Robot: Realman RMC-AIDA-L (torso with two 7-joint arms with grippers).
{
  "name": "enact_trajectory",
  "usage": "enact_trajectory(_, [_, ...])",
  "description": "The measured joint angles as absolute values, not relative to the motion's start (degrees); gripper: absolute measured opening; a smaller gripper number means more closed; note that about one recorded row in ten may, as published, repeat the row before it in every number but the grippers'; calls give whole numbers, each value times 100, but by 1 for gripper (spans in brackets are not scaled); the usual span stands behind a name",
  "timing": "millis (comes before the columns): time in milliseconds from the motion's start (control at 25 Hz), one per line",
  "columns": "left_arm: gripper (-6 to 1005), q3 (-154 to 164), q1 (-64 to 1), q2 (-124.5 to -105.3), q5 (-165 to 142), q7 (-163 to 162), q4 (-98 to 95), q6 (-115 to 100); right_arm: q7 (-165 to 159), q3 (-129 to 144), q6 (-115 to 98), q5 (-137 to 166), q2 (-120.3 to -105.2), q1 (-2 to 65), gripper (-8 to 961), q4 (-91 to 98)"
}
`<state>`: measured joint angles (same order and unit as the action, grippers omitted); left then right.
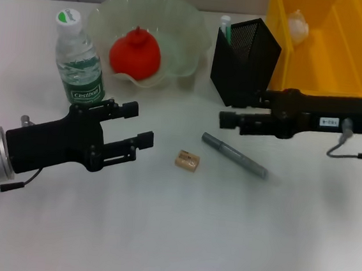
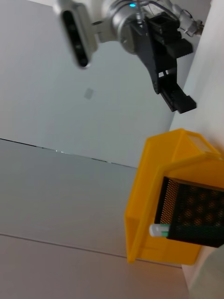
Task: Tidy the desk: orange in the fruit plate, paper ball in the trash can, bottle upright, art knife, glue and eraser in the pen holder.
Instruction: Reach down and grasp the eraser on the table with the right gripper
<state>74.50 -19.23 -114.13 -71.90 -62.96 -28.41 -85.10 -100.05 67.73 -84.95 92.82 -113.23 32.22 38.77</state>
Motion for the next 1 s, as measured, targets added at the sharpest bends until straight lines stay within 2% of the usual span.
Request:
enact_trajectory(200, [681,7446,-1914,-11371,-7233,-6156,-2767,-8487,-10990,6766,-8494,10593,-11358,3787,762,4475])
enact_trajectory(280, [681,7451,-1907,-11317,-7276,-6108,-2764,-8507,-11225,6795,-8494,11071,-11417,4013,762,4633])
enact_trajectory(400, [681,7452,-1897,-11267,-7357,-6059,-2761,-8545,-11332,6823,-8510,11745,-11574,4320,763,4726])
enact_trajectory(560, [680,7447,-1890,-11208,-7781,-6005,-2757,-8608,-11289,6910,-8323,12671,-11883,4709,763,4751])
enact_trajectory(1000, [678,7371,-1885,-11277,-8015,-5914,-2720,-8615,-11296,8465,-7351,12521,-11952,4895,762,4695])
